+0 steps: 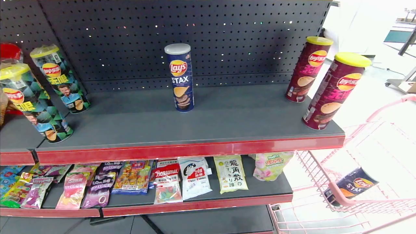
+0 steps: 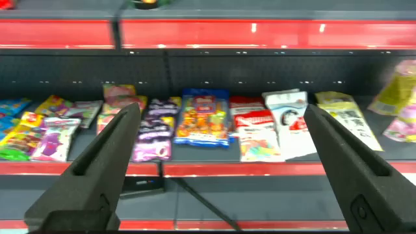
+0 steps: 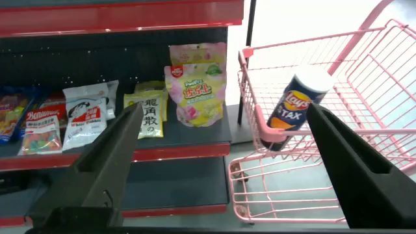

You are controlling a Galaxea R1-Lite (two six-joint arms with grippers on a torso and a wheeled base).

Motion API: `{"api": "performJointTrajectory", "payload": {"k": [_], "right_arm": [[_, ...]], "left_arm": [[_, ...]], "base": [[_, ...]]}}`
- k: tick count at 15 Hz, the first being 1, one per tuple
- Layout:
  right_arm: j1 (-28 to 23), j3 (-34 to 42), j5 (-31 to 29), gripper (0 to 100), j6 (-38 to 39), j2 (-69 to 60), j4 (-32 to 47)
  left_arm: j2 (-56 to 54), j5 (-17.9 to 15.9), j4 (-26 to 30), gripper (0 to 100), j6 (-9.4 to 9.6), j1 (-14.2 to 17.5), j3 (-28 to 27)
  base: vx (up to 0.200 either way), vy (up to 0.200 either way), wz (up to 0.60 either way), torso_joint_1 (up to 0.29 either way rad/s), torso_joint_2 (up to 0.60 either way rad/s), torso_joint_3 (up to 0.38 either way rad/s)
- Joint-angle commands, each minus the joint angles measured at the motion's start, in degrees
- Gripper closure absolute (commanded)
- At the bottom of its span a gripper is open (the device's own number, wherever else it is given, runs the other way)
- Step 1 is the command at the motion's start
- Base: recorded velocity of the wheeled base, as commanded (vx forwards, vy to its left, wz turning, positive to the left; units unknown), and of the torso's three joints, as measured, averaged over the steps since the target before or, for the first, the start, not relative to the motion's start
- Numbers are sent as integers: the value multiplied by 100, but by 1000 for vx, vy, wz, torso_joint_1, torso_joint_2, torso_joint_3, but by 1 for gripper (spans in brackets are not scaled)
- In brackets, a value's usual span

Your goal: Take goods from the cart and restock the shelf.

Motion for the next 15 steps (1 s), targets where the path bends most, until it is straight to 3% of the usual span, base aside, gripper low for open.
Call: {"api": "performJointTrajectory", "payload": {"k": [1,9,13,15], "right_arm": [[1,0,1,0,7,2,2],[1,0,1,0,7,2,2],[1,0,1,0,7,2,2],[1,0,1,0,7,2,2]], "left_arm": [[5,1,2,0,-4,2,0],[5,1,2,0,-4,2,0],[5,1,2,0,-4,2,0],[5,1,2,0,-4,2,0]], "base": [[0,-200,0,2,2,2],[0,-200,0,2,2,4],[0,0,0,0,0,0],[0,0,-600,0,0,5]]}}
